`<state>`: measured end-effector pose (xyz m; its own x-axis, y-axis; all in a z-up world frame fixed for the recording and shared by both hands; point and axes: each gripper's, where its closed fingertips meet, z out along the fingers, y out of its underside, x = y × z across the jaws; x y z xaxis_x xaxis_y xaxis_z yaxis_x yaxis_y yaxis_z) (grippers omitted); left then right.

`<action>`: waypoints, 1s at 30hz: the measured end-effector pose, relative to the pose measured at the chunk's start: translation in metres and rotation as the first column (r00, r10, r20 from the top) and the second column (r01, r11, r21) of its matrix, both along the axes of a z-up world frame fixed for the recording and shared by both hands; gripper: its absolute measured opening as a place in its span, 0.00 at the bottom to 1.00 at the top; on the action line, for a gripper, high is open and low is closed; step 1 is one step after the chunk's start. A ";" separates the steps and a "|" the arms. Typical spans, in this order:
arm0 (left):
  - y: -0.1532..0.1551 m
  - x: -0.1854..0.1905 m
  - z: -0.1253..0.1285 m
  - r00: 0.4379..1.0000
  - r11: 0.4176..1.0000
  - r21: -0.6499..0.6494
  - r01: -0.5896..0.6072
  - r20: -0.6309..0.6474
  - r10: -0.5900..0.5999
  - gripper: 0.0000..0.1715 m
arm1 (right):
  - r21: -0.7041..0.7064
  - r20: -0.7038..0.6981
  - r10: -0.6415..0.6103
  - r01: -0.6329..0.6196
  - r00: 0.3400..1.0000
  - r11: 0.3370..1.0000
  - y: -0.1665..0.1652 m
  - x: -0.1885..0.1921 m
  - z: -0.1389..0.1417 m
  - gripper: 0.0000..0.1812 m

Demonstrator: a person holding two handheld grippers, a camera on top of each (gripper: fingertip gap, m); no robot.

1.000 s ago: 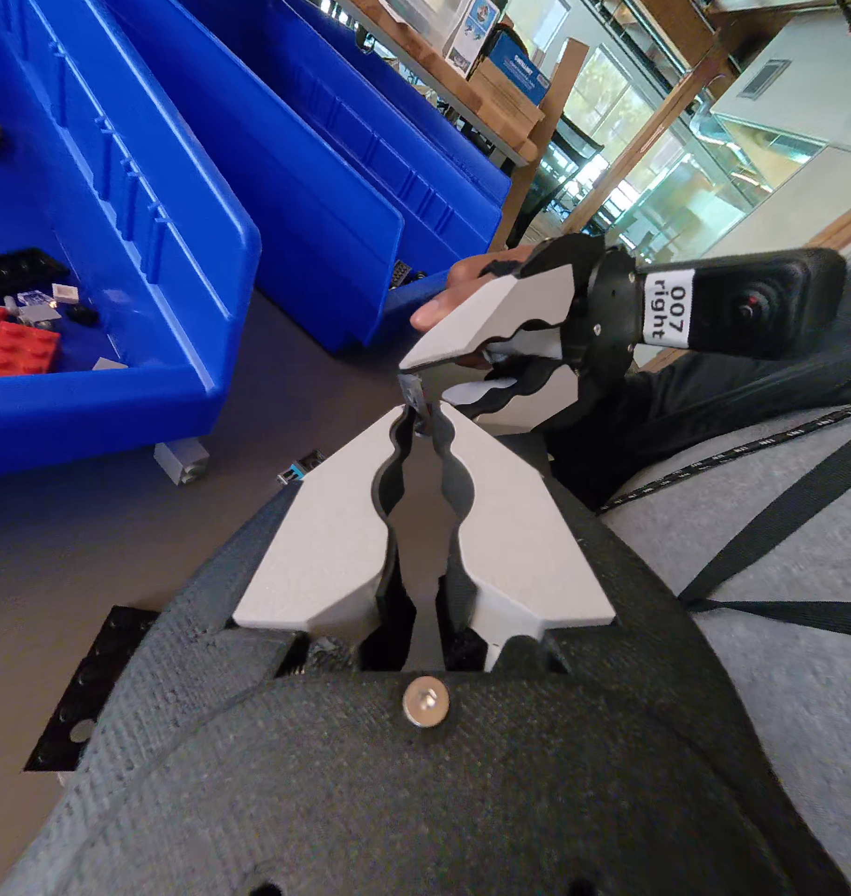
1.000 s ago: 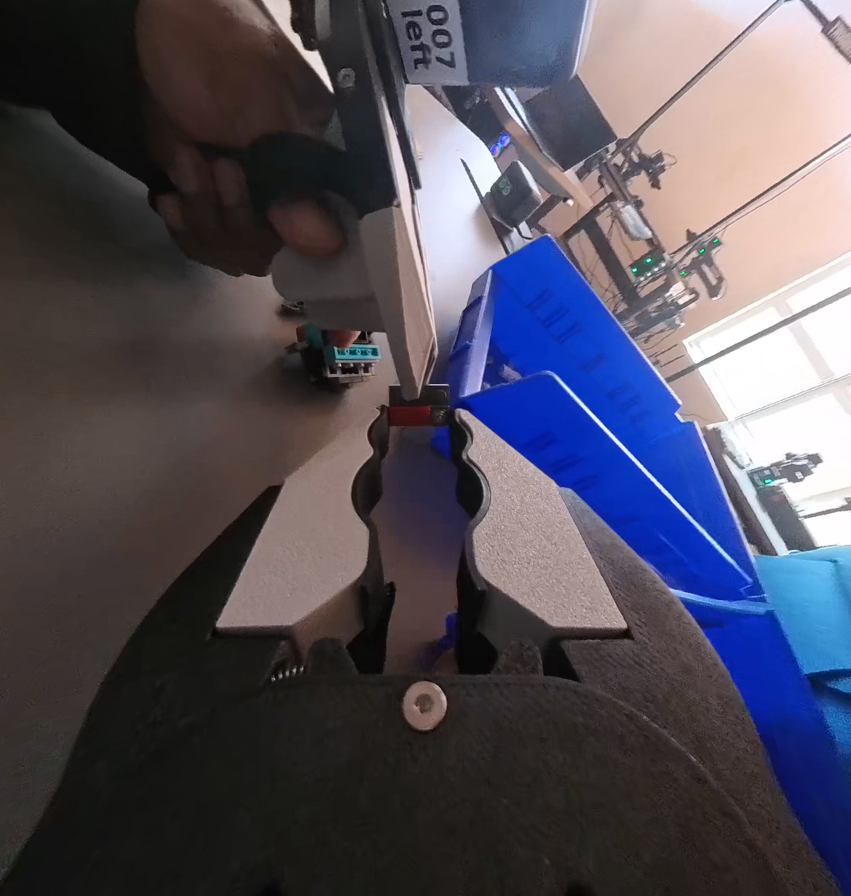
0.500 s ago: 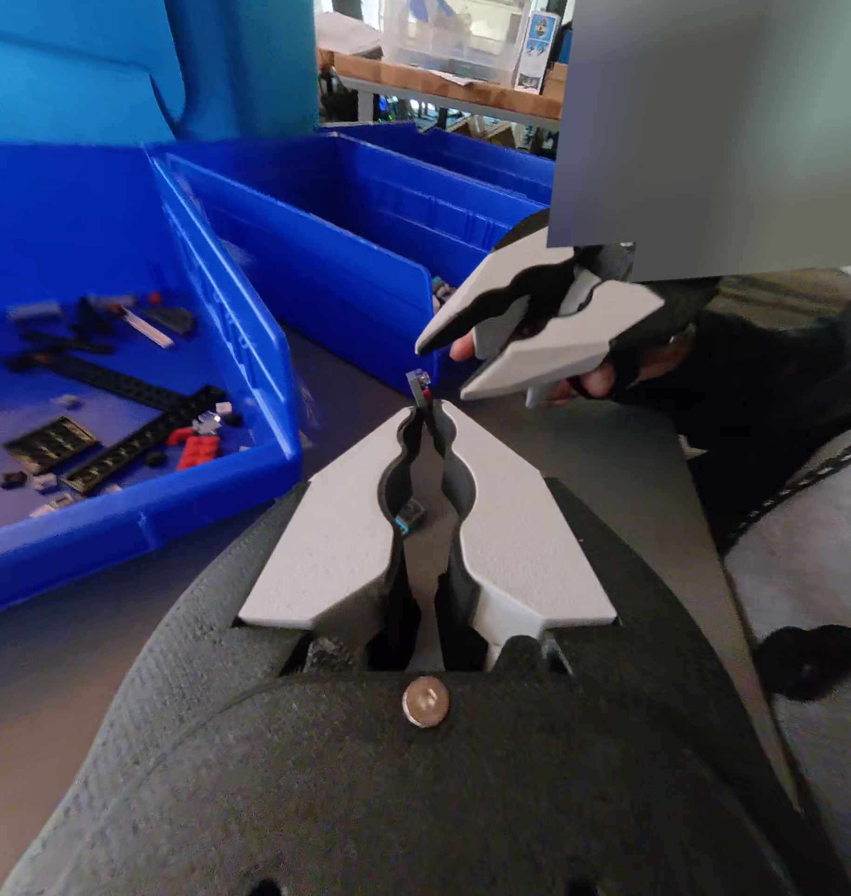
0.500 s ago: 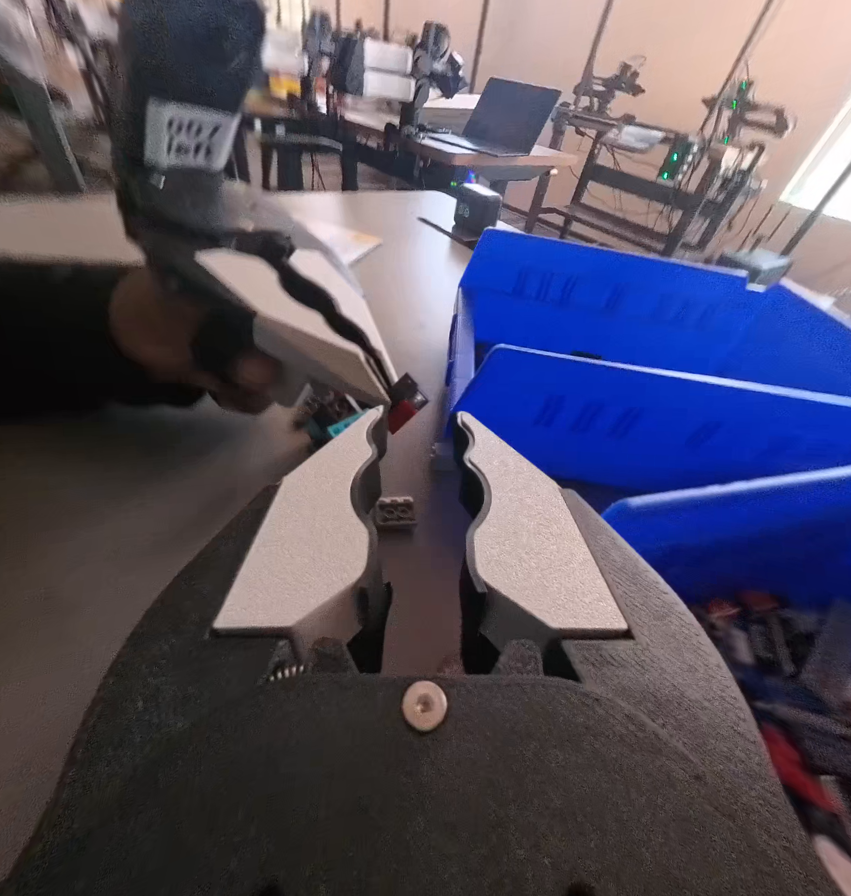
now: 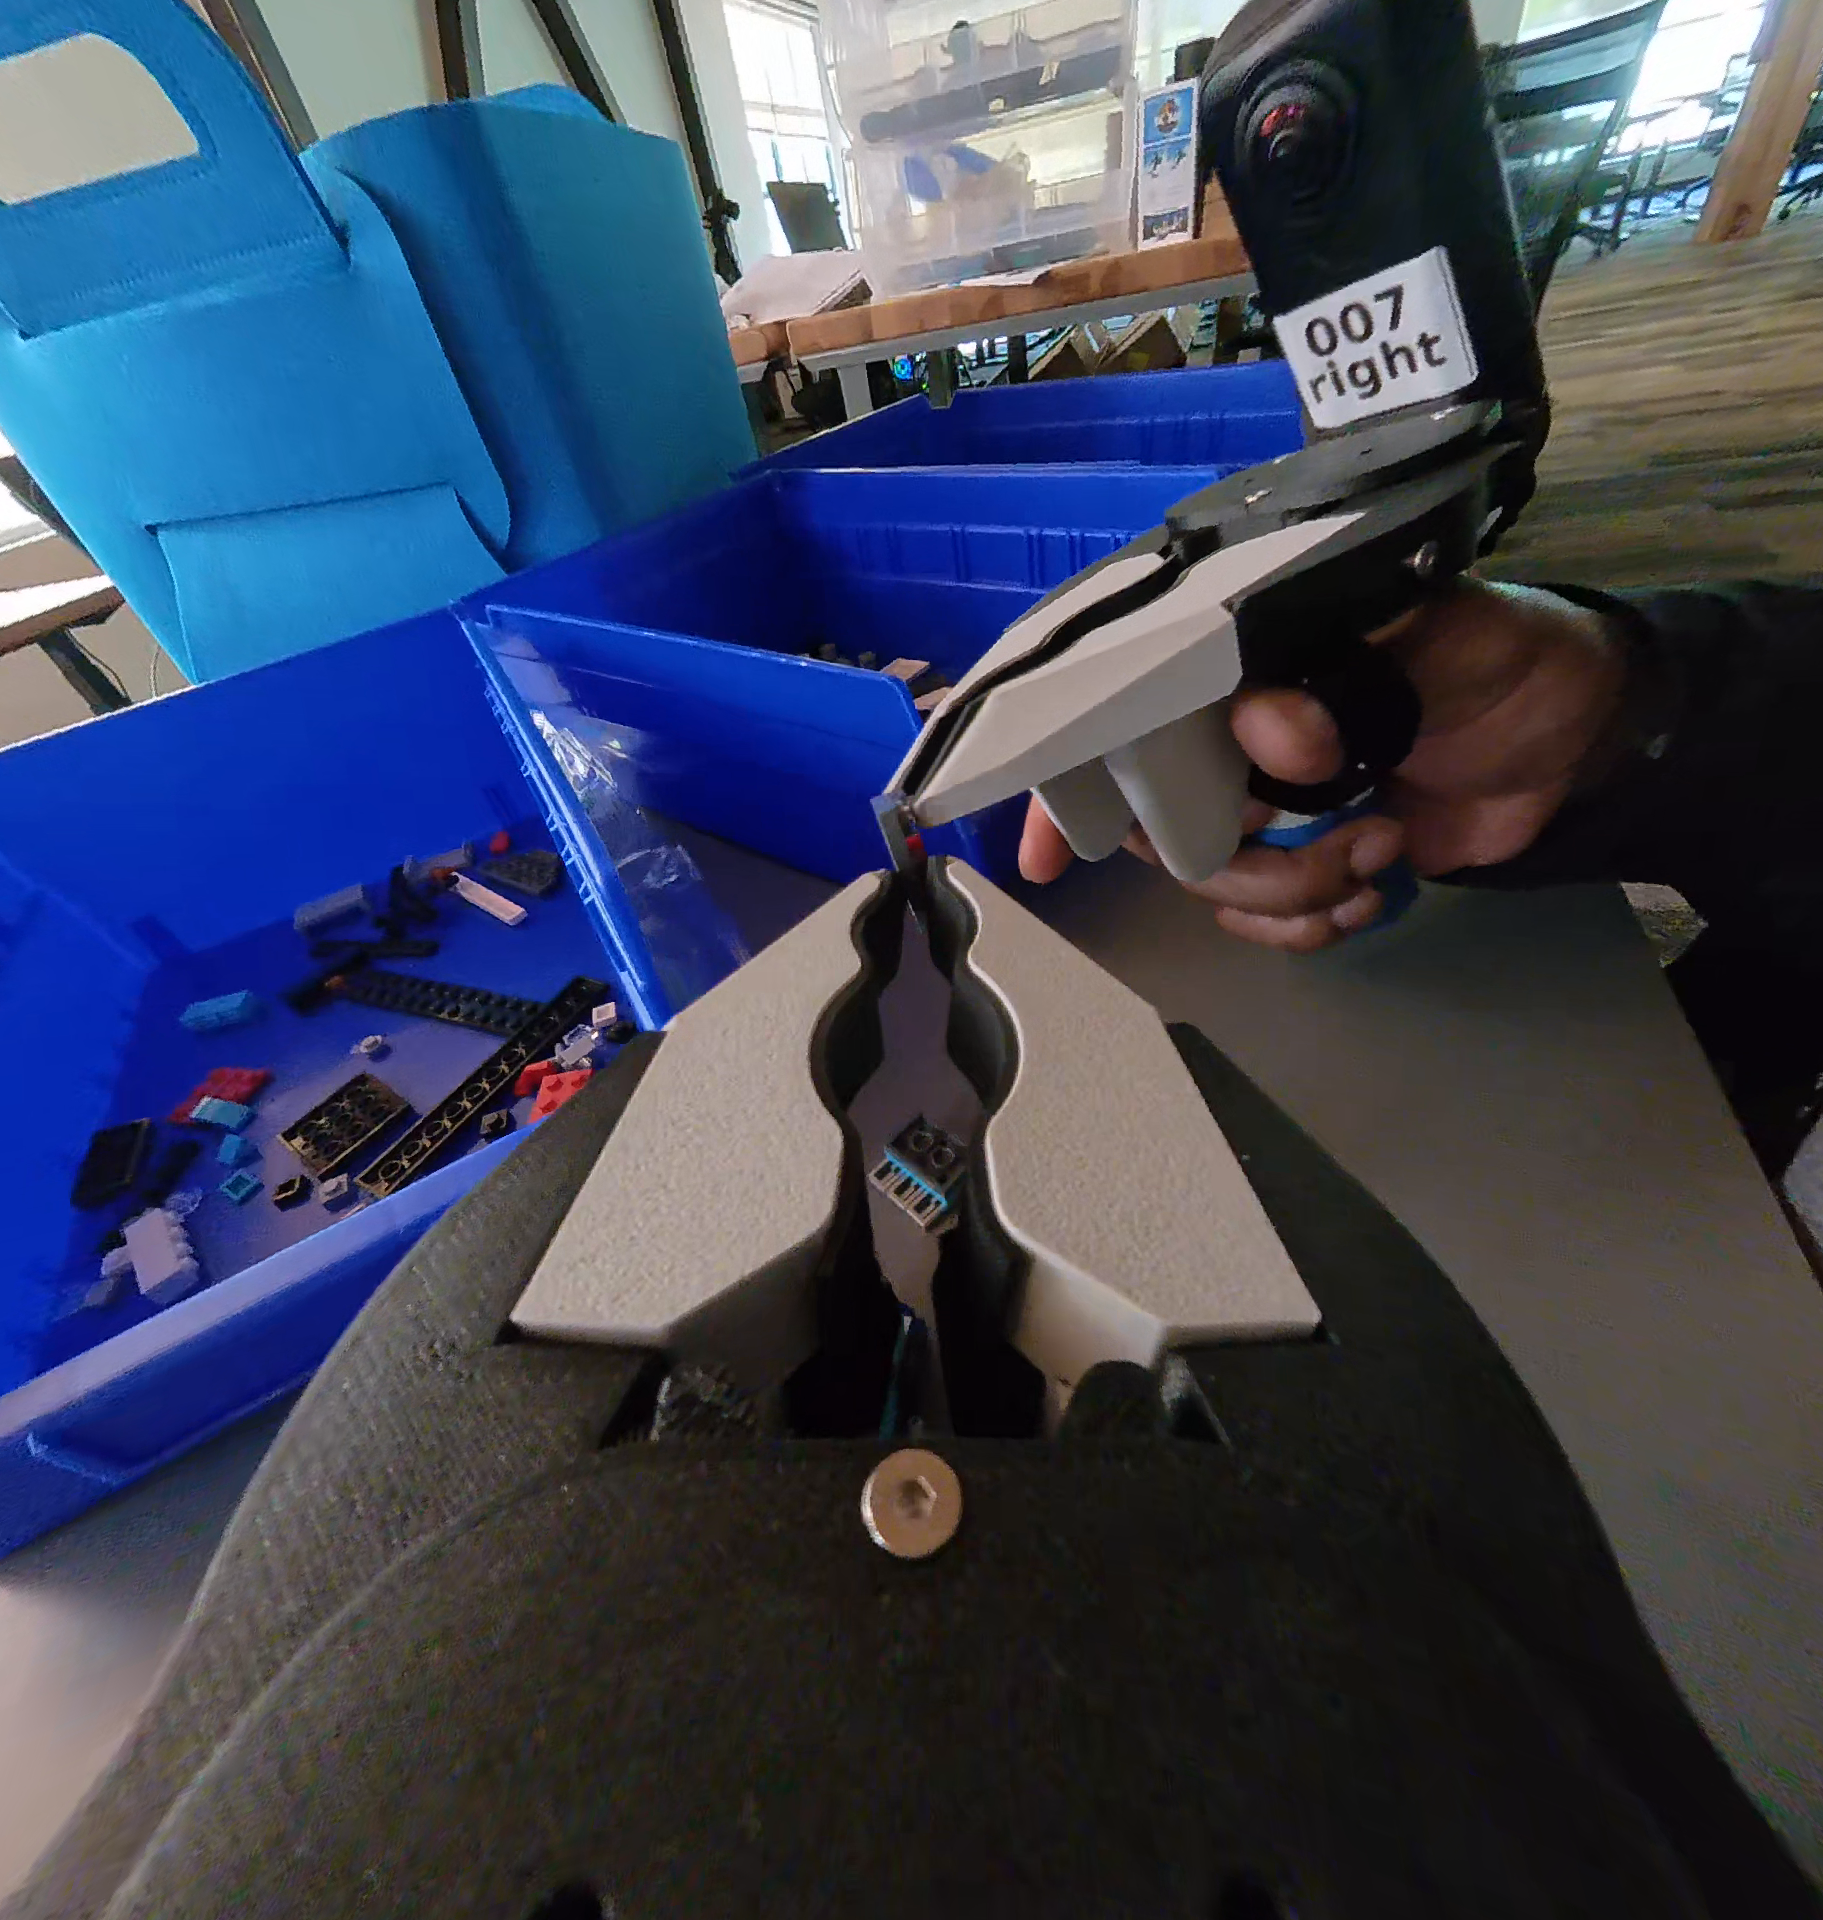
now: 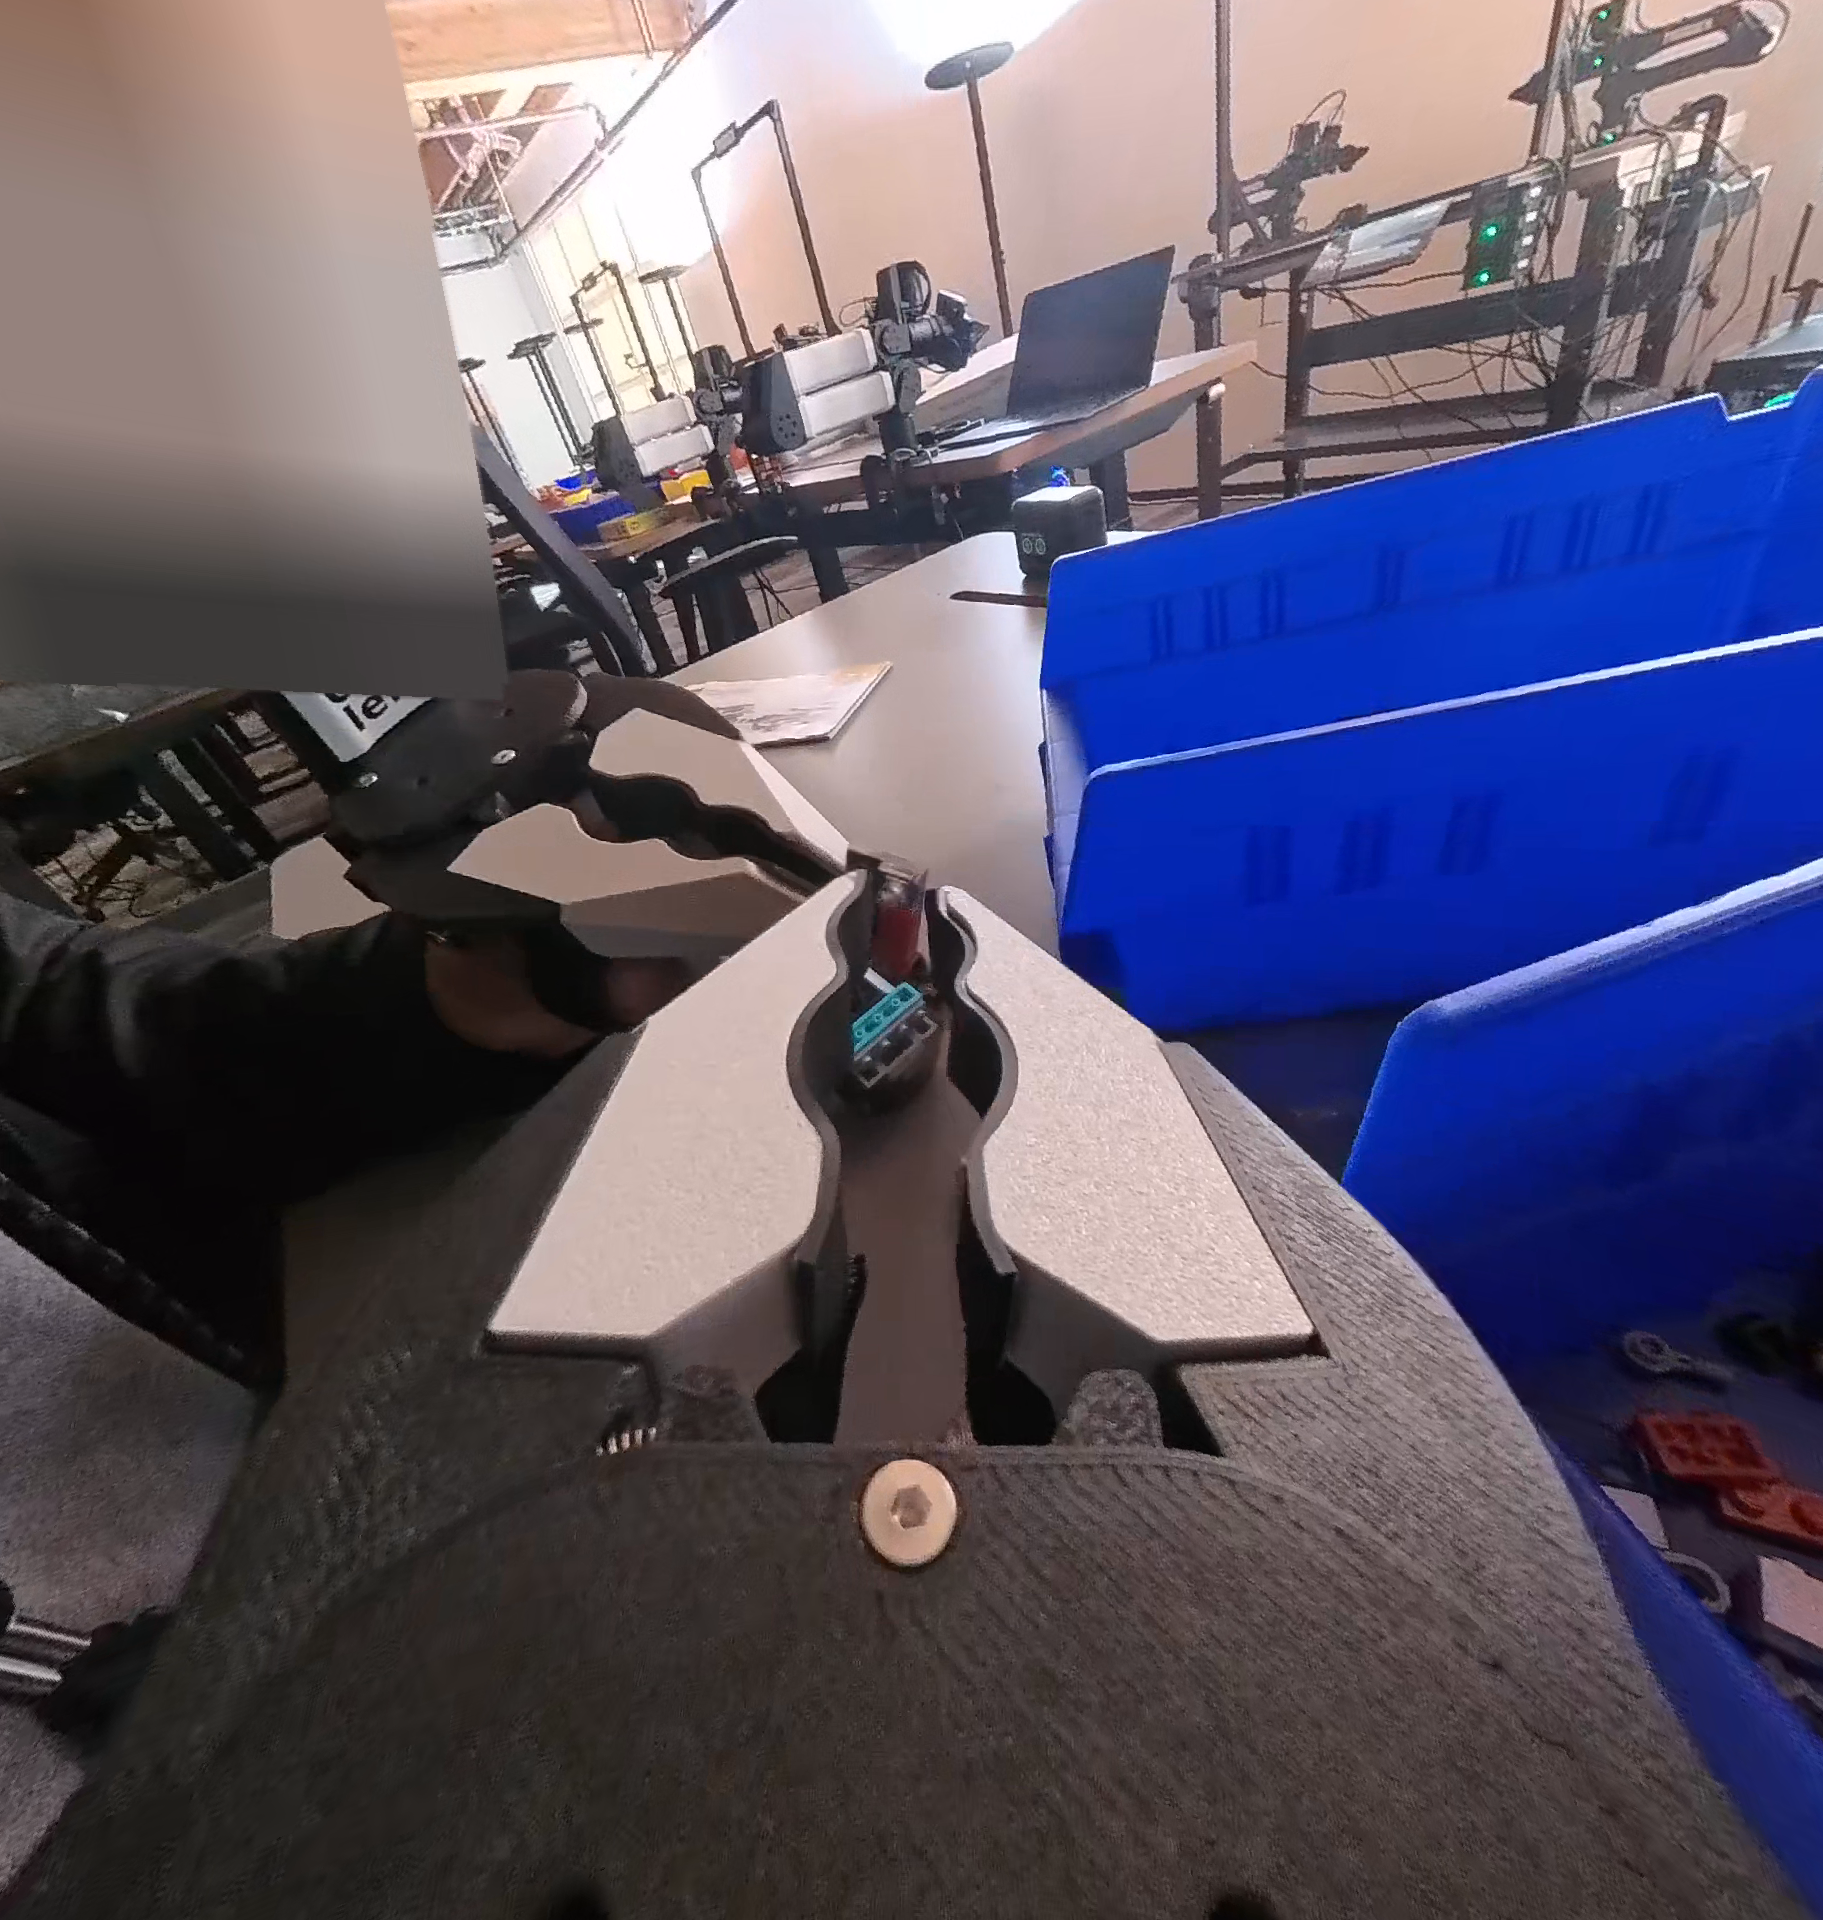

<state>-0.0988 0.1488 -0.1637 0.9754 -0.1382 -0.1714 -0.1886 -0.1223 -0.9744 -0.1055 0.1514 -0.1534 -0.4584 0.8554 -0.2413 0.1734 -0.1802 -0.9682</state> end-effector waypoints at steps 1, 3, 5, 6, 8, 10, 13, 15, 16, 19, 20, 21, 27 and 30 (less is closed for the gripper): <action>0.000 0.001 0.000 1.000 1.000 0.002 0.003 0.000 -0.003 0.03 | -0.006 -0.003 0.003 -0.003 1.000 1.000 0.000 0.000 0.001 0.05; -0.001 0.001 0.002 1.000 1.000 0.014 0.007 -0.005 -0.007 0.03 | -0.020 -0.011 0.009 -0.010 1.000 1.000 -0.001 0.000 0.002 0.05; -0.001 0.001 0.003 1.000 1.000 0.018 0.007 -0.010 -0.007 0.03 | -0.022 -0.015 0.009 -0.010 1.000 1.000 -0.002 0.000 0.003 0.05; -0.001 0.001 0.002 1.000 1.000 0.019 0.005 -0.020 -0.005 0.03 | -0.021 -0.015 0.008 -0.009 1.000 1.000 -0.002 0.000 0.002 0.05; -0.001 0.002 0.002 0.999 1.000 0.021 -0.001 -0.051 0.002 0.03 | -0.020 -0.018 0.008 -0.008 1.000 1.000 -0.002 0.000 0.002 0.05; -0.002 0.003 0.003 0.997 1.000 0.025 0.001 -0.073 0.001 0.03 | -0.024 -0.022 0.014 -0.014 1.000 1.000 -0.003 0.001 0.003 0.05; -0.003 0.005 0.005 0.995 0.999 0.039 0.018 -0.096 -0.014 0.03 | -0.032 -0.036 0.030 -0.031 0.999 0.999 -0.004 0.003 0.006 0.05; -0.005 0.007 0.007 0.992 0.999 0.048 0.022 -0.125 -0.016 0.03 | -0.028 -0.052 0.036 -0.037 0.998 0.999 -0.005 0.004 0.007 0.05; -0.005 0.007 0.007 0.991 0.998 0.051 0.023 -0.136 -0.016 0.03 | -0.022 -0.060 0.037 -0.038 0.998 0.999 -0.006 0.005 0.008 0.05; -0.005 0.009 0.008 0.993 0.998 0.051 0.041 -0.111 -0.035 0.03 | 0.011 -0.082 0.041 -0.041 0.996 0.999 -0.006 0.006 0.009 0.05; -0.005 0.010 0.009 0.995 0.997 0.050 0.051 -0.088 -0.046 0.03 | 0.016 -0.088 0.046 -0.045 0.995 0.999 -0.006 0.007 0.009 0.05; -0.005 0.010 0.009 0.997 0.997 0.049 0.063 -0.058 -0.060 0.03 | 0.018 -0.093 0.052 -0.050 0.994 0.999 -0.006 0.007 0.009 0.05; -0.005 0.013 0.008 0.980 0.990 0.040 0.133 0.142 -0.137 0.03 | -0.003 -0.096 0.085 -0.085 0.992 0.996 -0.005 0.009 0.008 0.04; -0.005 0.014 0.008 0.960 0.986 0.040 0.160 0.227 -0.165 0.03 | -0.030 -0.093 0.096 -0.100 0.991 0.995 -0.005 0.009 0.007 0.04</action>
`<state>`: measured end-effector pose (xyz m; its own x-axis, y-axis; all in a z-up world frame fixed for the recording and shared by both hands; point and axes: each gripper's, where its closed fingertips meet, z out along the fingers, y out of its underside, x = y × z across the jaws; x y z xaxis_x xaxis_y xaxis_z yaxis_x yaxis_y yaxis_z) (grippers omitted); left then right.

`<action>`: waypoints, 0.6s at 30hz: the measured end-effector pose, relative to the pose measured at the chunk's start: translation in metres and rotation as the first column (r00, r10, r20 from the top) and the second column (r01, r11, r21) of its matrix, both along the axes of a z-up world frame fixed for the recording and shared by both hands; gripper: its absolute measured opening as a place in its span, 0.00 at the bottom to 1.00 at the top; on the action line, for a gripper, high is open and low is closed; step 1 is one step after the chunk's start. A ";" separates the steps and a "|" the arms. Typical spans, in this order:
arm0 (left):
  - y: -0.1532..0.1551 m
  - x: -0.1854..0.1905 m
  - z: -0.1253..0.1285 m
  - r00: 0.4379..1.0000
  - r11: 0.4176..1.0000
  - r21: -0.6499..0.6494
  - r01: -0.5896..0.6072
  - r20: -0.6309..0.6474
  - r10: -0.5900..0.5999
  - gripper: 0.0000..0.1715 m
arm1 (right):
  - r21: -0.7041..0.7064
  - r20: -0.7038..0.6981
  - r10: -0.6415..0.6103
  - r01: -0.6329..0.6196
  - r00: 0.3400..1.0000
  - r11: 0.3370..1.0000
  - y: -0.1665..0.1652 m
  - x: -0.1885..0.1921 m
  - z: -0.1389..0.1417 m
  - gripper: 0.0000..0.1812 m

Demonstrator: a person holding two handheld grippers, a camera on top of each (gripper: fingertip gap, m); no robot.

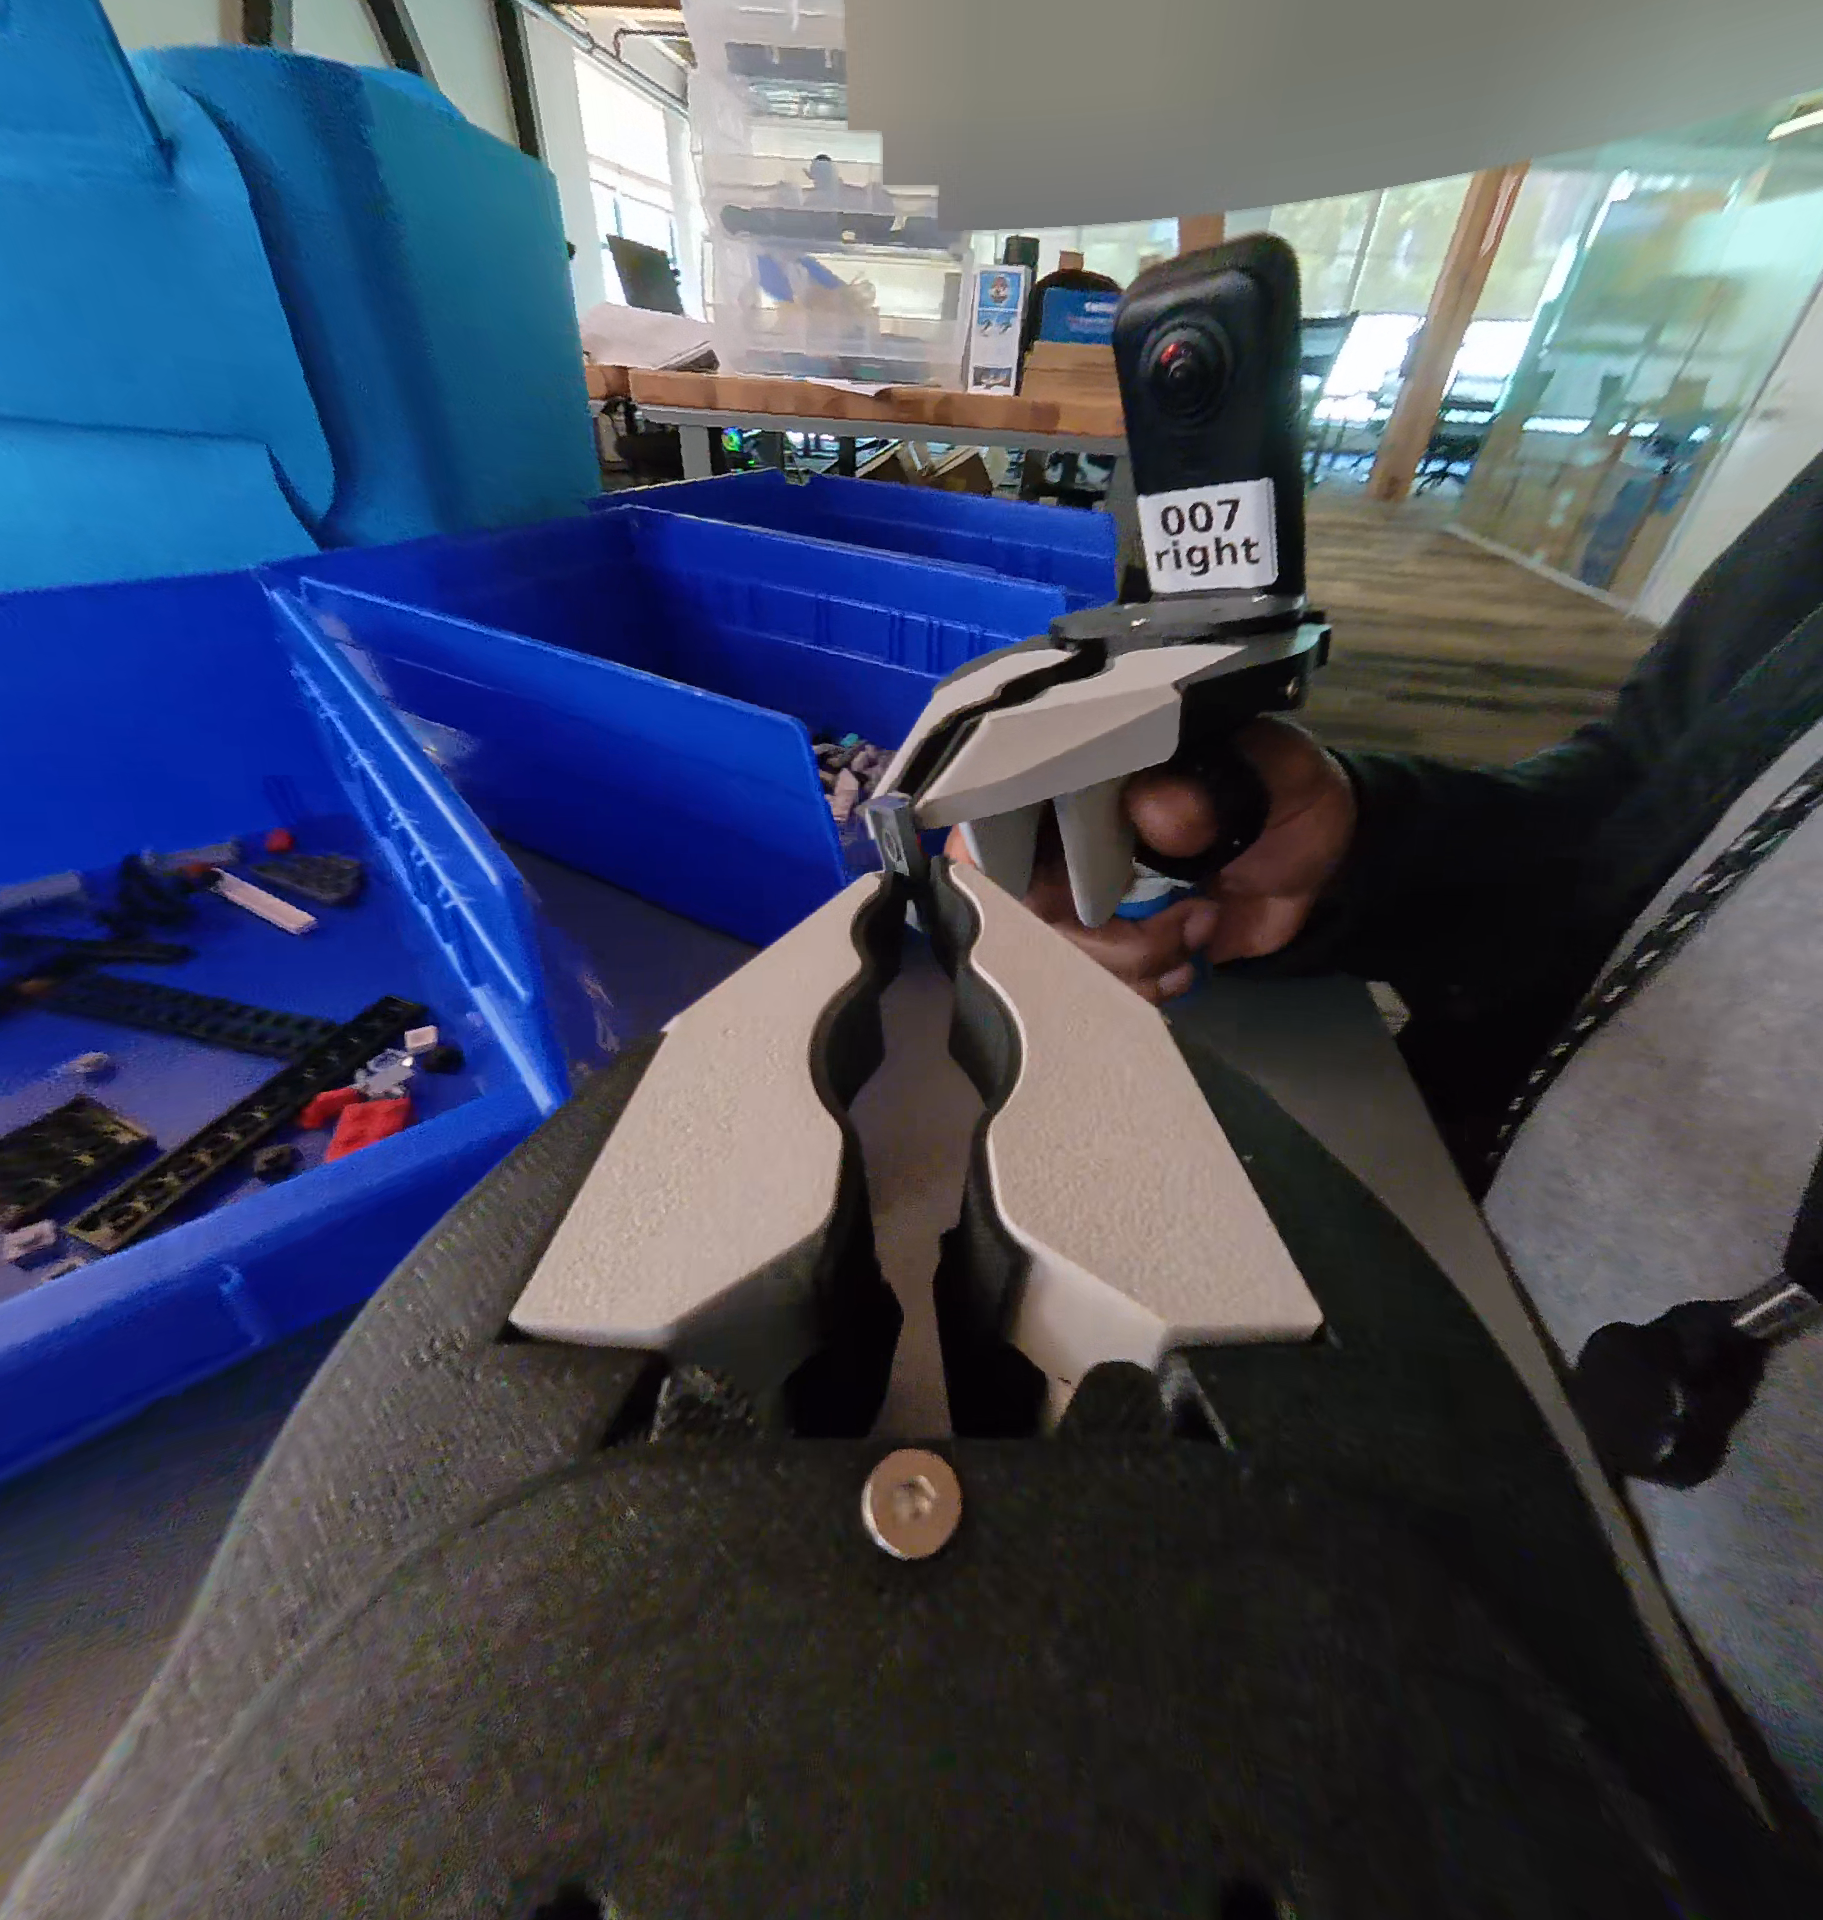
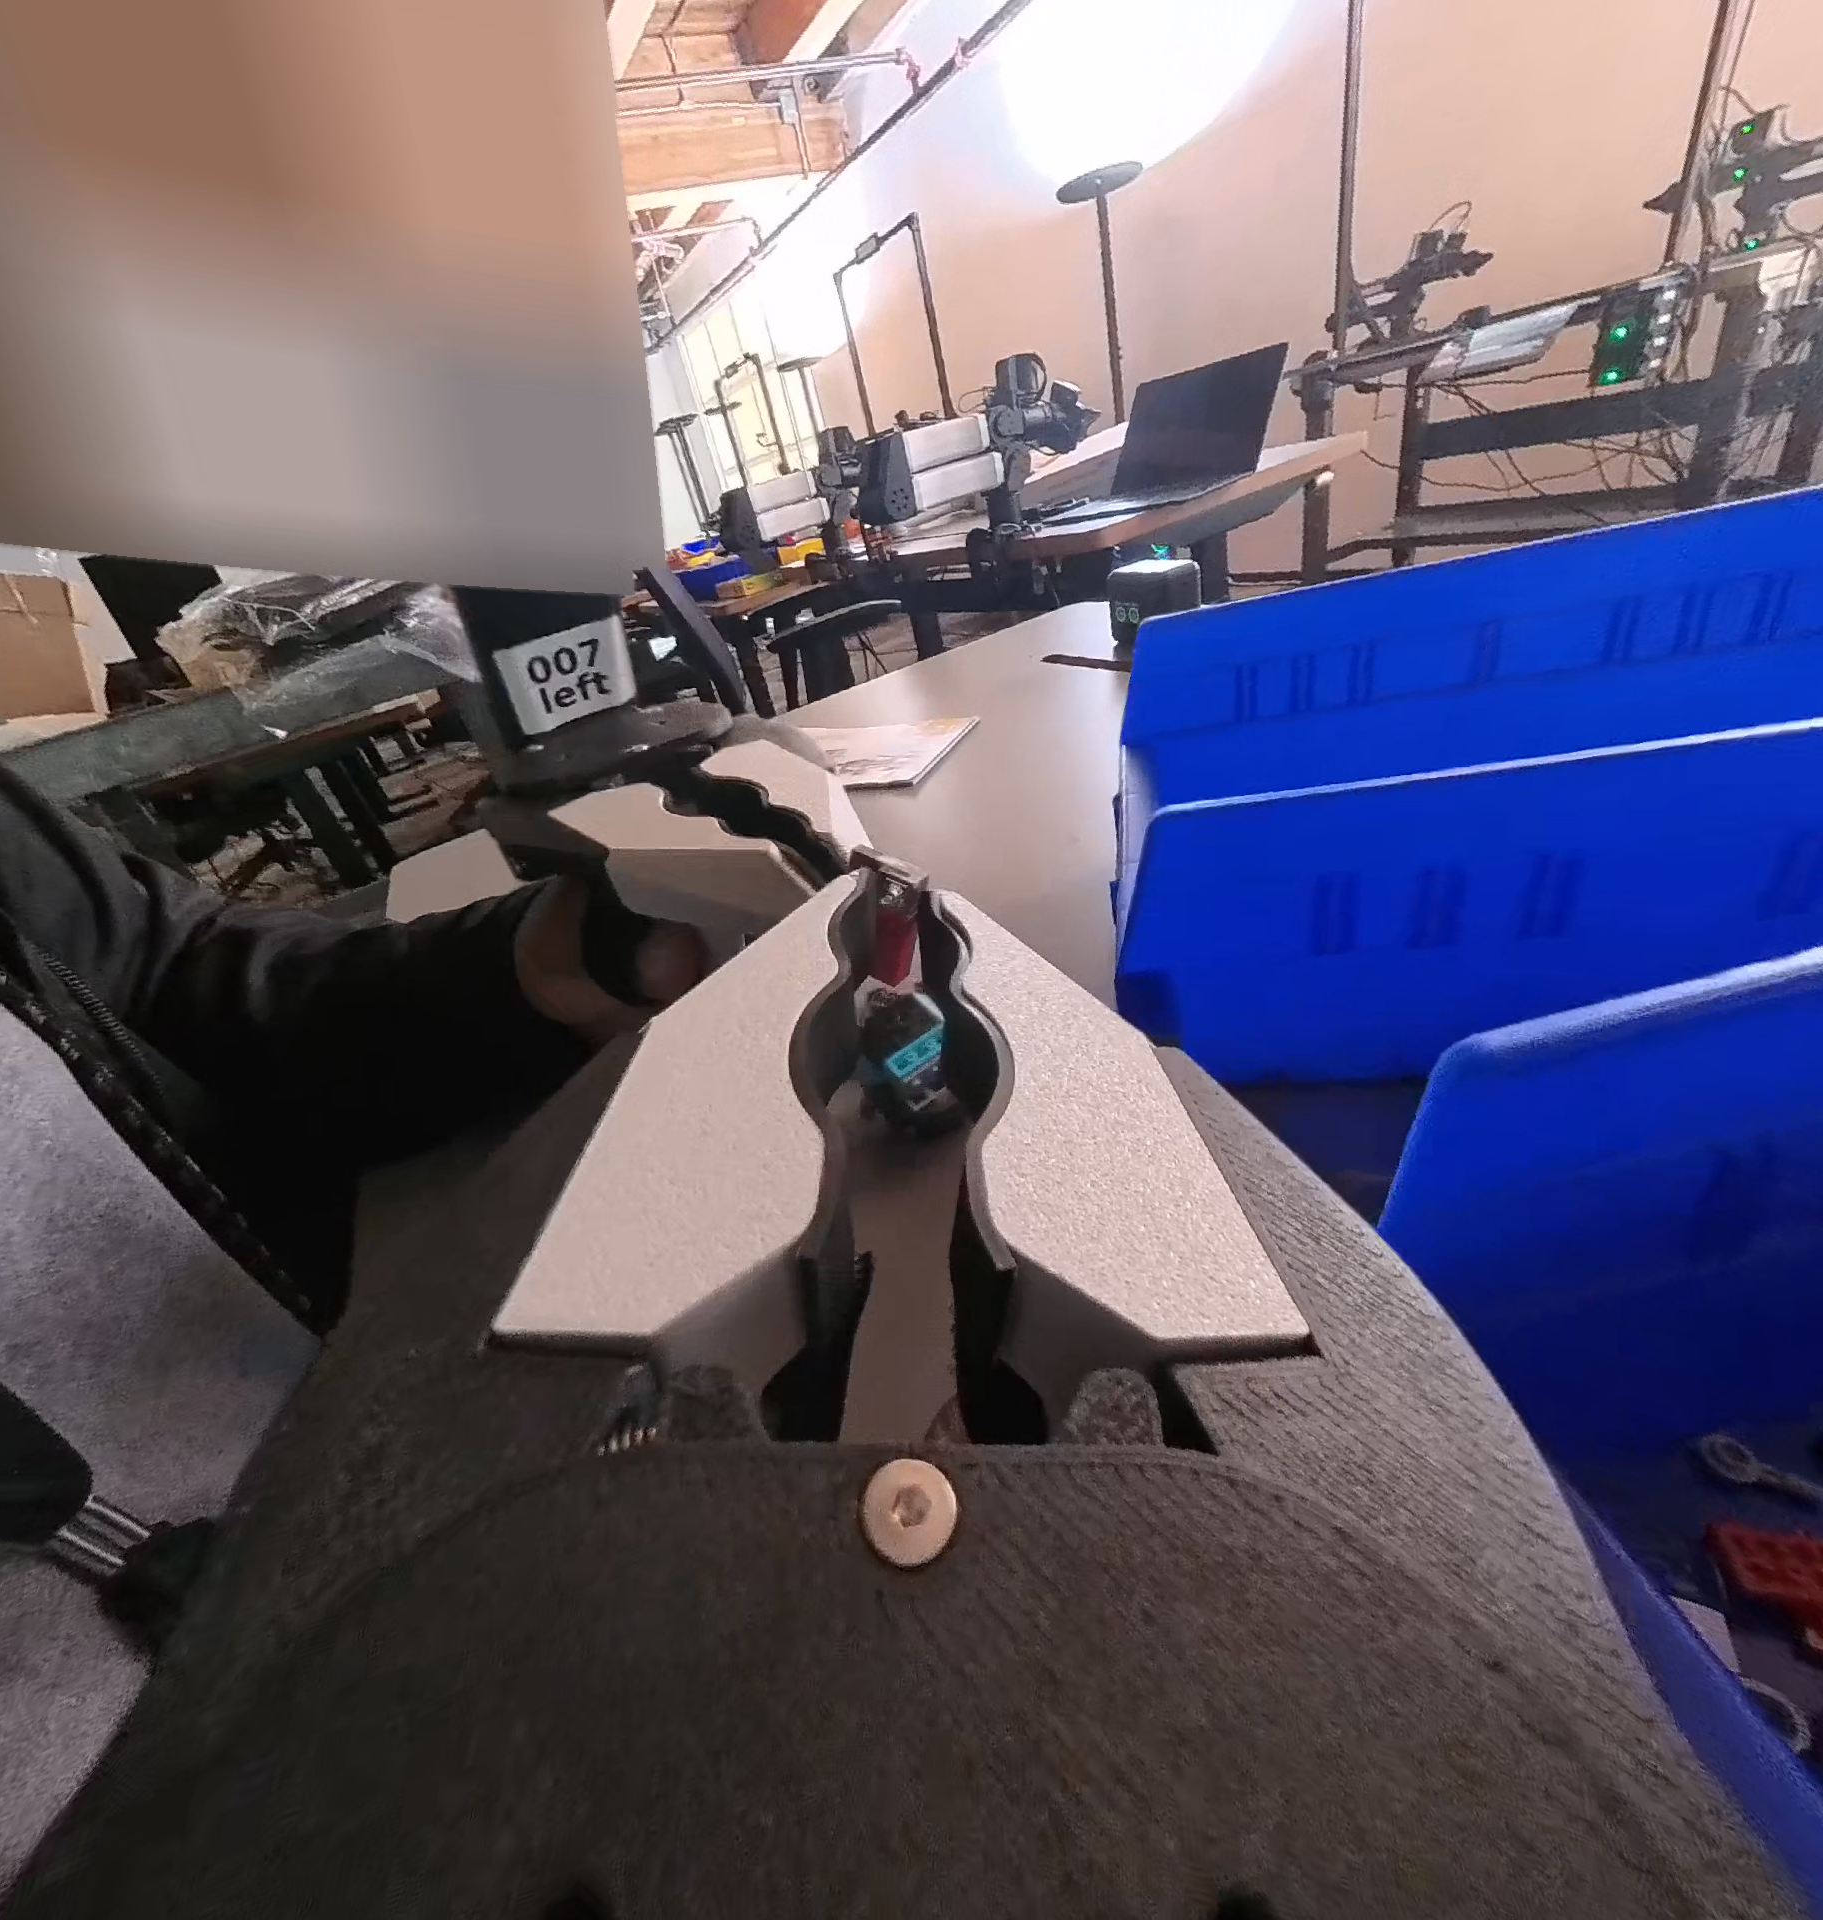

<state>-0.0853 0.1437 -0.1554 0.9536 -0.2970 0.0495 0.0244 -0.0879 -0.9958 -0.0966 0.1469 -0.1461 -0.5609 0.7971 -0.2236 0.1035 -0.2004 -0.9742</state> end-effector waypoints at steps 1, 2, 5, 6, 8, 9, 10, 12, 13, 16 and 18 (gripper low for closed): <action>0.000 0.000 0.000 1.000 1.000 -0.003 0.008 0.024 -0.008 0.03 | -0.010 0.003 0.005 -0.005 1.000 1.000 0.000 0.000 0.000 0.04; 0.000 0.000 0.000 0.999 1.000 -0.005 0.015 0.046 -0.015 0.03 | -0.021 0.006 0.011 -0.011 1.000 1.000 0.000 0.000 0.000 0.04; 0.000 0.001 0.000 0.993 0.999 -0.010 0.038 0.110 -0.036 0.03 | -0.052 0.013 0.025 -0.024 1.000 0.998 0.001 0.000 0.000 0.04; 0.000 0.001 0.000 0.990 0.999 -0.011 0.045 0.131 -0.043 0.03 | -0.060 0.015 0.028 -0.027 1.000 0.998 0.001 0.000 0.000 0.04; 0.000 0.001 0.001 0.983 0.998 -0.011 0.061 0.173 -0.059 0.03 | -0.076 0.018 0.036 -0.035 0.999 0.997 0.001 0.000 0.000 0.04; 0.000 0.001 0.001 0.979 0.998 -0.012 0.068 0.193 -0.065 0.03 | -0.084 0.020 0.039 -0.038 0.999 0.996 0.001 0.000 0.000 0.04; 0.001 0.001 0.001 0.974 0.997 -0.013 0.073 0.214 -0.068 0.03 | -0.091 0.023 0.040 -0.038 0.999 0.995 0.001 0.000 0.000 0.04; 0.001 -0.001 0.000 0.967 0.997 -0.015 0.074 0.245 -0.068 0.03 | -0.098 0.029 0.035 -0.032 0.999 0.995 0.002 -0.001 -0.001 0.04; 0.002 -0.002 0.000 0.964 0.997 -0.017 0.069 0.257 -0.063 0.03 | -0.092 0.033 0.026 -0.023 0.999 0.995 0.002 -0.002 -0.002 0.05; 0.003 -0.006 -0.002 0.961 0.999 -0.025 0.044 0.275 -0.036 0.03 | -0.055 0.042 -0.014 0.016 0.999 0.998 0.005 -0.005 -0.005 0.04; 0.003 -0.009 -0.001 0.956 0.999 -0.018 0.028 0.291 -0.022 0.03 | -0.027 0.046 -0.047 0.048 0.998 0.998 0.007 -0.006 -0.007 0.06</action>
<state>-0.0944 0.1470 -0.1560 0.8893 -0.3161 0.3306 0.3106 -0.1133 -0.9438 -0.1030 0.1541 -0.1531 -0.5113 0.8157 -0.2704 0.1376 -0.2329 -0.9627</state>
